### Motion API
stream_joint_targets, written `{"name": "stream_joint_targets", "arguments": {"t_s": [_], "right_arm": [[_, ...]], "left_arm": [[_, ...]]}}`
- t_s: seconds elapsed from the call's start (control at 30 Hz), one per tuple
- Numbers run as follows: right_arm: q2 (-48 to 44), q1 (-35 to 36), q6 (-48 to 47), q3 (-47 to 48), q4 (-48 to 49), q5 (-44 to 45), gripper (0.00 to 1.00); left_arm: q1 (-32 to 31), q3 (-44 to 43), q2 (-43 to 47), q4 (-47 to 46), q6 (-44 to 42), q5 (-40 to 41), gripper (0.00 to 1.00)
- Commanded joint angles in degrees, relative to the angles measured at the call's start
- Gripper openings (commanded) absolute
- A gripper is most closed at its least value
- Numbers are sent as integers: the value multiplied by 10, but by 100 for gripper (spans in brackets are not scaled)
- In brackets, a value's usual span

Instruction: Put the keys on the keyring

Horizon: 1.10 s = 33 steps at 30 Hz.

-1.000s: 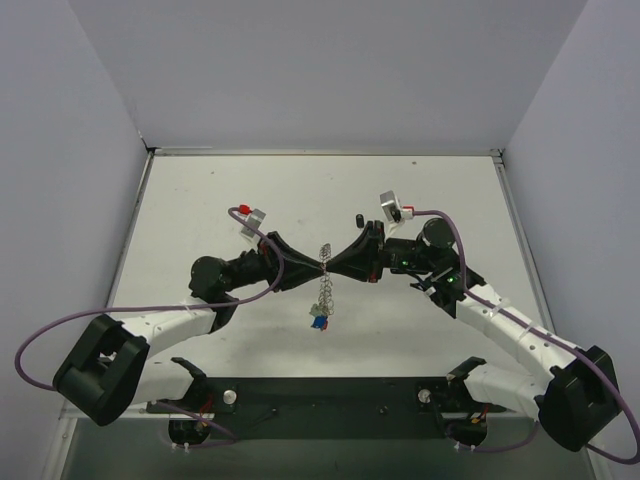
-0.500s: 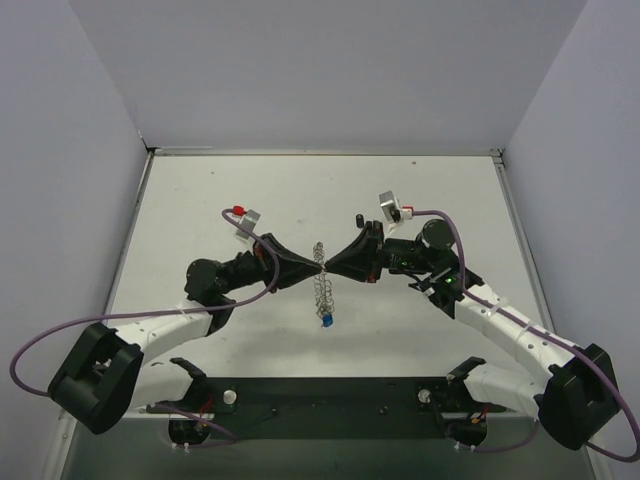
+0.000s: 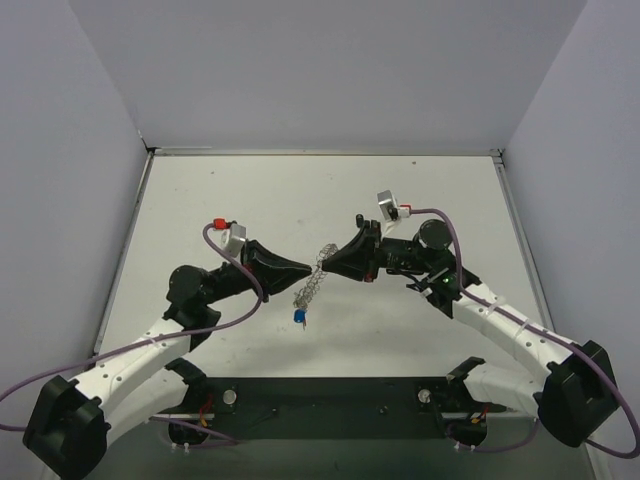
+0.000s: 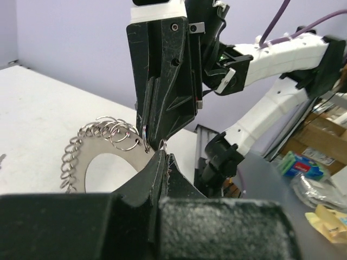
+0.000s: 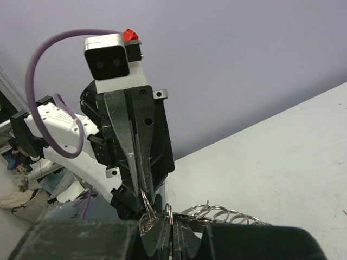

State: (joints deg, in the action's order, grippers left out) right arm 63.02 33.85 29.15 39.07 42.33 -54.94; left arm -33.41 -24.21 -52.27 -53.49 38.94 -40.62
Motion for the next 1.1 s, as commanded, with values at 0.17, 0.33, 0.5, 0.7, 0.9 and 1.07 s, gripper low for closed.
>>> {"name": "stream_joint_targets", "arguments": {"t_s": [0.17,0.33,0.5,0.7,0.9,1.07], "right_arm": [[24,-12,-14,19,21,-17,29],[0,-12,-73,23,-38,-14,46],[-34,-13,-164,38,-152,-2,59],[-53,-11,-265,86,-262,-40,62],[-33,4,-286,123,-296,-112,58],[1,34,-334,147,-343,-93,48]], "left_arm": [[-18,-87,58,211,-169,34,0],[-24,-110,53,294,-206,48,0],[-30,-138,46,363,-252,53,0],[-36,-162,41,419,-292,42,0],[-50,-194,20,465,-316,31,0],[-64,-204,9,469,-324,22,0]]}}
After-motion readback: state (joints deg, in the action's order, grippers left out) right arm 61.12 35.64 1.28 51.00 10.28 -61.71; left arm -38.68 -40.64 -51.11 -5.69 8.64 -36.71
